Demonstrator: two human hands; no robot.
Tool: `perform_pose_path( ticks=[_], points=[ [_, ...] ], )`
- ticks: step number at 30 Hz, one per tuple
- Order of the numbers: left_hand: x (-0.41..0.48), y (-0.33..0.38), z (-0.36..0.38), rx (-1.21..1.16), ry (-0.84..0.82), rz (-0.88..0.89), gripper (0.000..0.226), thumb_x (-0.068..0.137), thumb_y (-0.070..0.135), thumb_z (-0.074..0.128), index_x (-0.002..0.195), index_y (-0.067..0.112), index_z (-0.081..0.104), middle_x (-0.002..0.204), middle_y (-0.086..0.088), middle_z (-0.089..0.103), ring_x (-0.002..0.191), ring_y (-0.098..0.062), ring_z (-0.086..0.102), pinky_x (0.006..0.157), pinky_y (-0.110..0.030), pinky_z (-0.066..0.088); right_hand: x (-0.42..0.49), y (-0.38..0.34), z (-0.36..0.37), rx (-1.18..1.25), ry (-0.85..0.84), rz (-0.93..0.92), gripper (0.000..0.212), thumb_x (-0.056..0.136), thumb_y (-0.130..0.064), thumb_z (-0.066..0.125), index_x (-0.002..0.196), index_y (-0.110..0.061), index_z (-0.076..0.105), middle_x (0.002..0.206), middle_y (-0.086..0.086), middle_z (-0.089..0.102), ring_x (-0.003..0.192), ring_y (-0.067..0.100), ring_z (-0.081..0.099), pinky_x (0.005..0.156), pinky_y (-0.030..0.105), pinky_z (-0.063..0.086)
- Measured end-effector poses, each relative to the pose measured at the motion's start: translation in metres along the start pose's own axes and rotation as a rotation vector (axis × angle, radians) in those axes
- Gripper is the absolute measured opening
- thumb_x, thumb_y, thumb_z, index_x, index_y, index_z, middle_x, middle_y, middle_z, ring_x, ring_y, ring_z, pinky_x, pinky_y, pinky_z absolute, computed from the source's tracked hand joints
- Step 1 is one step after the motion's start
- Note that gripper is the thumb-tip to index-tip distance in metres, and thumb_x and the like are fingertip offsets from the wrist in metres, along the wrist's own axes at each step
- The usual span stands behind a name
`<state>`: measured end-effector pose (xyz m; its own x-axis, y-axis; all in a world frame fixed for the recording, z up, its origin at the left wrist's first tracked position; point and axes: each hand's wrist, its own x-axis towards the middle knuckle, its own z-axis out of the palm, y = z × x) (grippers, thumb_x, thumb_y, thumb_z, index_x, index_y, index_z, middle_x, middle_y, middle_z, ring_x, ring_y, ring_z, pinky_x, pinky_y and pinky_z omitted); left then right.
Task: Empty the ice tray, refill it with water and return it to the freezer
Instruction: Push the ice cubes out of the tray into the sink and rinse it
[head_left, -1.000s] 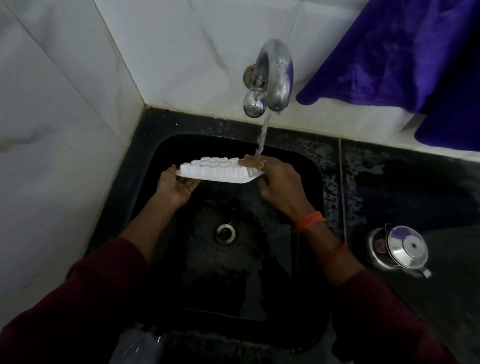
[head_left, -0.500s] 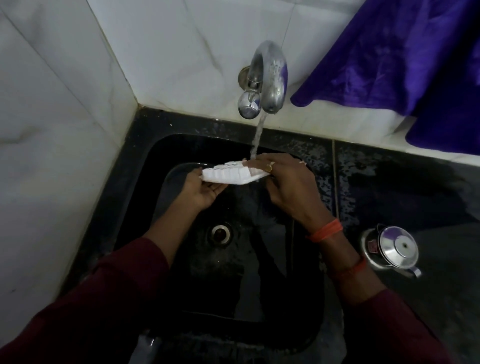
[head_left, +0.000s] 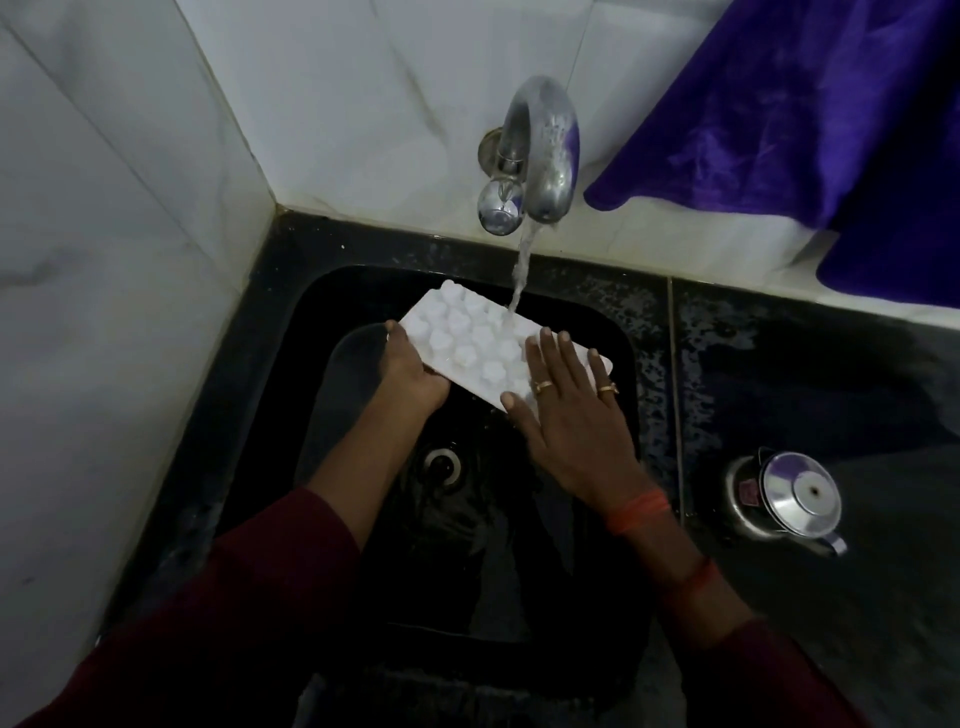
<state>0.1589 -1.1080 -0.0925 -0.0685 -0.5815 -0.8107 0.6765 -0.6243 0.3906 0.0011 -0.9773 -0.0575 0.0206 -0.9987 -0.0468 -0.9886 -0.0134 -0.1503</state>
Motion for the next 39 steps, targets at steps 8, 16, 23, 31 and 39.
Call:
perform_pose_path(
  ticks=[8,16,23,31,39],
  points=[
    [-0.013,-0.010,-0.021,-0.174,-0.085,-0.041,0.069,0.100,0.064,0.044,0.139,0.009,0.057,0.134,-0.019,0.066,0.121,-0.038,0.064,0.089,-0.051,0.057,0.041,-0.047,0.029,-0.010,0.083,0.090,0.060,0.104,-0.047,0.022,0.158,-0.021,0.029,0.165,0.015,0.022,0.154,0.034,0.016,0.124,0.054,0.007],
    [-0.043,-0.032,-0.034,-0.146,-0.363,-0.121,0.057,0.104,0.057,0.040,0.133,0.014,0.063,0.133,-0.012,0.069,0.126,-0.028,0.061,0.108,-0.044,0.045,0.084,-0.086,0.027,0.052,-0.032,-0.007,0.055,0.107,-0.045,0.020,0.160,-0.034,0.009,0.169,0.005,-0.003,0.156,0.023,-0.008,0.125,0.051,-0.004],
    [-0.040,-0.025,-0.029,-0.179,-0.322,-0.120,0.074,0.102,0.064,0.035,0.140,0.004,0.055,0.131,-0.022,0.066,0.119,-0.031,0.064,0.096,-0.044,0.056,0.073,-0.060,0.033,0.006,0.071,0.064,0.061,0.103,-0.056,0.012,0.160,-0.034,0.015,0.169,0.004,0.013,0.156,0.025,0.009,0.124,0.054,0.008],
    [-0.017,-0.008,-0.036,-0.234,-0.225,0.015,0.067,0.101,0.061,0.042,0.138,0.009,0.059,0.136,-0.018,0.065,0.128,-0.034,0.061,0.112,-0.052,0.045,0.032,0.004,0.036,0.129,0.125,0.361,0.061,0.102,-0.059,0.024,0.156,-0.033,0.029,0.160,0.010,0.036,0.147,0.031,0.033,0.121,0.056,0.021],
    [-0.012,0.009,-0.044,-0.113,-0.244,0.023,0.064,0.105,0.059,0.033,0.146,0.014,0.054,0.143,-0.015,0.060,0.133,-0.034,0.057,0.113,-0.051,0.043,0.000,0.010,0.012,1.256,0.248,0.409,0.031,0.089,-0.025,0.077,0.117,-0.014,0.069,0.110,-0.004,0.074,0.103,0.010,0.071,0.084,0.029,0.057]
  ],
)
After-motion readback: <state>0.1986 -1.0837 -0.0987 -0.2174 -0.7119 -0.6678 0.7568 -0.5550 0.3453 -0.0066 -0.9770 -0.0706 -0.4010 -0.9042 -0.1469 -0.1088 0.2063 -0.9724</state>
